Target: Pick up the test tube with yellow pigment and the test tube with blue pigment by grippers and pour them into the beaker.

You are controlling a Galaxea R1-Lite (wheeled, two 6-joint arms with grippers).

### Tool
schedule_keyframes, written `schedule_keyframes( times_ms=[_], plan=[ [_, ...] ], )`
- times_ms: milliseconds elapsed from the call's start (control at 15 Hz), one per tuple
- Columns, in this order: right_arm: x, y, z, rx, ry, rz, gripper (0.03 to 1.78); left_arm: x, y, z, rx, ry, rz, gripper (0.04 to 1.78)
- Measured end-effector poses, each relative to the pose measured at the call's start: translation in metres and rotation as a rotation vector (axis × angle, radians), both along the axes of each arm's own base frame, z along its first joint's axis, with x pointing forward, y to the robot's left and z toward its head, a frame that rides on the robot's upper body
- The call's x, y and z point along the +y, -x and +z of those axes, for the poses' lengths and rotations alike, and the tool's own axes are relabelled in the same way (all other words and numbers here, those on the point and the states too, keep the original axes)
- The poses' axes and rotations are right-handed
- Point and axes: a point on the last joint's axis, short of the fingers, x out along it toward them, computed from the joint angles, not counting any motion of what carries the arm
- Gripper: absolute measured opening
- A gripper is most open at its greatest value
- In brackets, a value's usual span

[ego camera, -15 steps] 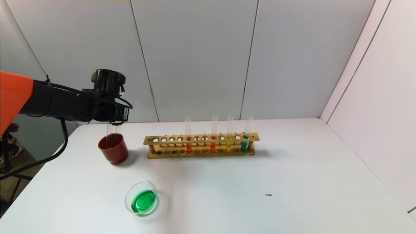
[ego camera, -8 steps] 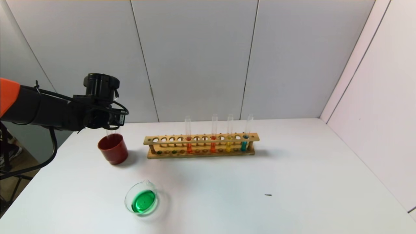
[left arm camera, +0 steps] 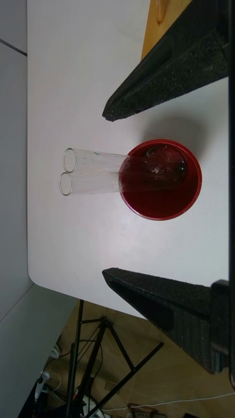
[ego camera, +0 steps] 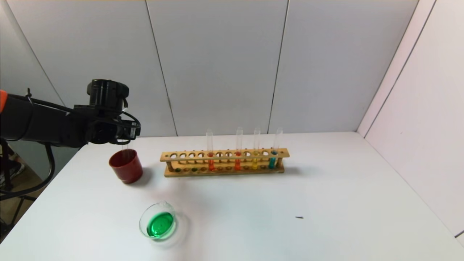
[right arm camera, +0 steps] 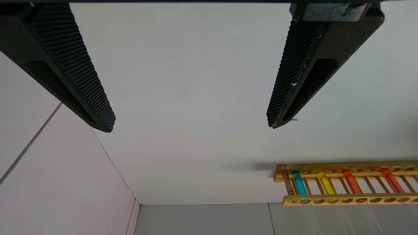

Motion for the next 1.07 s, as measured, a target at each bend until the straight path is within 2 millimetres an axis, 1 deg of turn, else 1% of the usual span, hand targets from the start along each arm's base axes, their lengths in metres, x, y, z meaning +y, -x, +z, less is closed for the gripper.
schedule_keyframes(
  times_ms=[133,267,400,467,600,800,933,1067],
  plan=[
    [0.0,0.0,0.0,0.0,0.0,0.0,1.7,-0.001,0.01,0.012,-0.028,0.0,-0.007,1.72],
    [0.0,0.0,0.0,0.0,0.0,0.0,1.7,0.001,0.026,0.026,-0.058,-0.004,-0.007,1.75],
    [0.0,0.0,0.0,0.0,0.0,0.0,1.7,0.004,0.05,0.041,-0.084,-0.018,-0.019,1.75],
    [0.0,0.0,0.0,0.0,0.0,0.0,1.7,0.006,0.067,0.052,-0.108,-0.024,-0.024,1.75],
    [0.0,0.0,0.0,0.0,0.0,0.0,1.7,0.011,0.103,0.072,-0.159,-0.038,-0.034,1.75],
    [0.0,0.0,0.0,0.0,0.0,0.0,1.7,0.021,0.171,0.098,-0.22,-0.063,-0.049,1.75],
    [0.0,0.0,0.0,0.0,0.0,0.0,1.7,0.027,0.219,0.108,-0.256,-0.063,-0.063,1.75],
    [0.0,0.0,0.0,0.0,0.0,0.0,1.7,0.034,0.269,0.111,-0.27,-0.061,-0.074,1.75]
  ],
)
